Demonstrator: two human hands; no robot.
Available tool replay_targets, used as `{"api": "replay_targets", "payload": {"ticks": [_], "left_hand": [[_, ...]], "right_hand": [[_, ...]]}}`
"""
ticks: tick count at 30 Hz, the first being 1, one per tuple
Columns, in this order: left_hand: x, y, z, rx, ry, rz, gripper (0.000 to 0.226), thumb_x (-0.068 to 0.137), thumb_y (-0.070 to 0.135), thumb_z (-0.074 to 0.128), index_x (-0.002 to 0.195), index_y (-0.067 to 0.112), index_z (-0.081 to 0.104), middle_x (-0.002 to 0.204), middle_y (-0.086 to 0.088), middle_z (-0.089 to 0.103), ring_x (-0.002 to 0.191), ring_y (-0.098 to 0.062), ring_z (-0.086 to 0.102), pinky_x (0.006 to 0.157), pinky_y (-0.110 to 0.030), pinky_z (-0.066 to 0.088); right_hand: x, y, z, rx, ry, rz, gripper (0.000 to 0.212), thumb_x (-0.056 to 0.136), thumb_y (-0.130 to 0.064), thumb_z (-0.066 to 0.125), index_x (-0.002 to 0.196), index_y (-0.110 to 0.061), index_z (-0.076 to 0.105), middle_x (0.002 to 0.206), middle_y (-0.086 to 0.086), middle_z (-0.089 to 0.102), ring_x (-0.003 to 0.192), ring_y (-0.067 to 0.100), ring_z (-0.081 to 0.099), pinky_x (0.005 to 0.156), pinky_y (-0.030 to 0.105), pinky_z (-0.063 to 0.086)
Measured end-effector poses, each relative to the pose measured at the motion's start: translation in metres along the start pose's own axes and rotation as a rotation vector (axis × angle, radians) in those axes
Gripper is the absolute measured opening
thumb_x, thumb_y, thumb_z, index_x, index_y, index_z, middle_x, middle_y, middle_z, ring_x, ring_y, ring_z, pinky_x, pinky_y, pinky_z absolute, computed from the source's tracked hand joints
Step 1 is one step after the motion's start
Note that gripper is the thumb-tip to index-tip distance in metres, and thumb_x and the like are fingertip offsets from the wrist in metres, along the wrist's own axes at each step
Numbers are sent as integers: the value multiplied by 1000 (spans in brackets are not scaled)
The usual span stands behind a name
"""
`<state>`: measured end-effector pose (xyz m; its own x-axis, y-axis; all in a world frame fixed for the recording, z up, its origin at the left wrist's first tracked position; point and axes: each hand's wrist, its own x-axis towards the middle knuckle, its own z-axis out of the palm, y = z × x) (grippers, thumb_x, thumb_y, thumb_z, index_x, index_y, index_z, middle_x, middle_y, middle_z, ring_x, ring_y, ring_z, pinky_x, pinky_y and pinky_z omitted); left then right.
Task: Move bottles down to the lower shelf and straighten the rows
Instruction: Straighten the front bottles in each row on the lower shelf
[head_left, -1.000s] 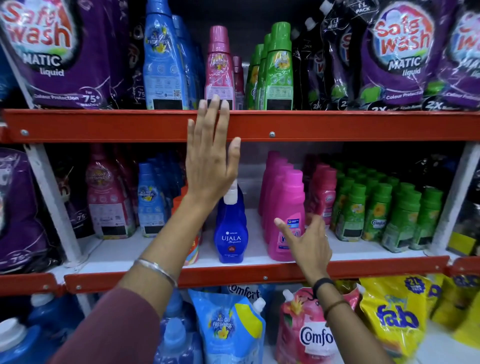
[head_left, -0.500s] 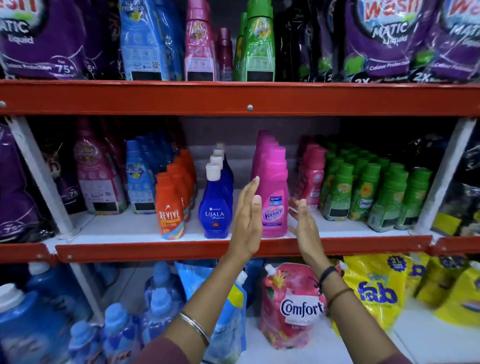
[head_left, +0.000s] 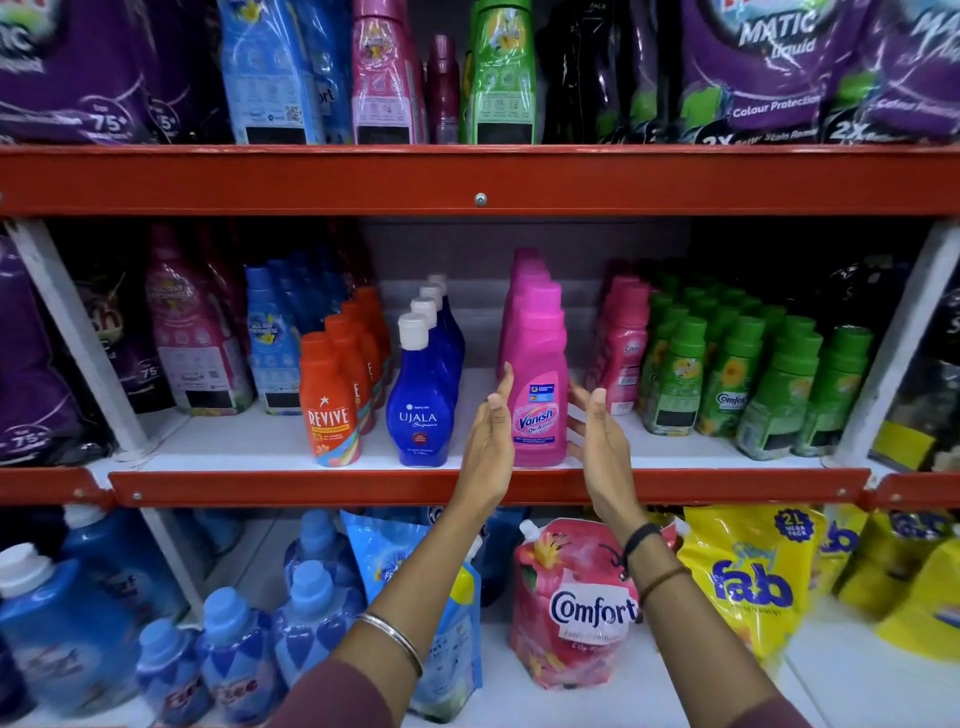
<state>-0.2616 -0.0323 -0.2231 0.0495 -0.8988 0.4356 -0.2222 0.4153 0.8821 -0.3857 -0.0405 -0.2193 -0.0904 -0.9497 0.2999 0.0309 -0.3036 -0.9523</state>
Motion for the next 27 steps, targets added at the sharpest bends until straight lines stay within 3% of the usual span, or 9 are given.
{"api": "replay_targets", "payload": {"ticks": [6,9,11,15,18,20,22,25,27], "left_hand": [[-2,4,1,36,19,-43,58,63,98,3,117,83,18,159,12,24,149,-16,17,120,-51,21],[-2,7,0,29,28,-51,44,78,86,5,120,79,19,159,7,27,147,-18,24,118,-49,28],[-3,9,-1,9,20,-56,41,84,75,7,122,74,20,158,5,28,145,-19,29,117,-46,31],[-3,3,-4,11,1,-50,59,65,97,6,121,82,19,159,10,25,148,-16,21,119,-50,26],[-5,4,-6,12,12,-45,66,71,94,10,131,71,24,157,13,28,145,-11,24,119,-50,26],[-12,6,-7,-16,80,10,60,81,85,14,133,62,31,150,19,32,139,-2,29,119,-43,27],[-20,3,-13,-78,211,131,52,87,80,20,130,59,40,147,20,39,140,-2,33,118,-37,28],[-26,-3,-35,-146,415,288,39,97,62,26,129,55,48,145,11,47,139,-13,39,115,-41,32],[-26,-6,-55,-126,498,303,41,98,62,25,131,51,48,145,5,47,138,-13,39,115,-34,31]], "right_hand": [[2,-2,-1,23,-8,16,56,82,-67,26,124,-40,50,133,4,57,118,24,59,94,34,52],[2,0,-1,21,-8,9,66,82,-66,26,131,-32,52,132,4,56,118,23,59,85,25,52],[3,2,0,14,-1,-2,70,82,-66,25,134,-28,52,135,7,57,120,23,59,88,28,53],[0,2,3,1,20,-18,59,82,-69,27,127,-39,51,131,2,59,121,23,60,98,39,52],[-5,2,7,-7,63,-51,56,84,-65,28,127,-37,50,132,2,58,121,19,58,93,28,51],[-15,2,12,-47,147,-150,54,93,-55,31,133,-25,51,137,3,53,124,2,51,91,10,42],[-27,2,21,-86,205,-296,49,99,-45,35,134,-14,52,132,1,50,114,-21,43,84,-3,36],[-38,8,41,-121,114,-429,54,93,-47,34,130,-15,55,130,1,54,121,-11,45,98,5,34],[-41,9,62,-118,8,-409,54,92,-49,32,130,-19,55,134,-1,56,128,0,45,107,14,33]]}}
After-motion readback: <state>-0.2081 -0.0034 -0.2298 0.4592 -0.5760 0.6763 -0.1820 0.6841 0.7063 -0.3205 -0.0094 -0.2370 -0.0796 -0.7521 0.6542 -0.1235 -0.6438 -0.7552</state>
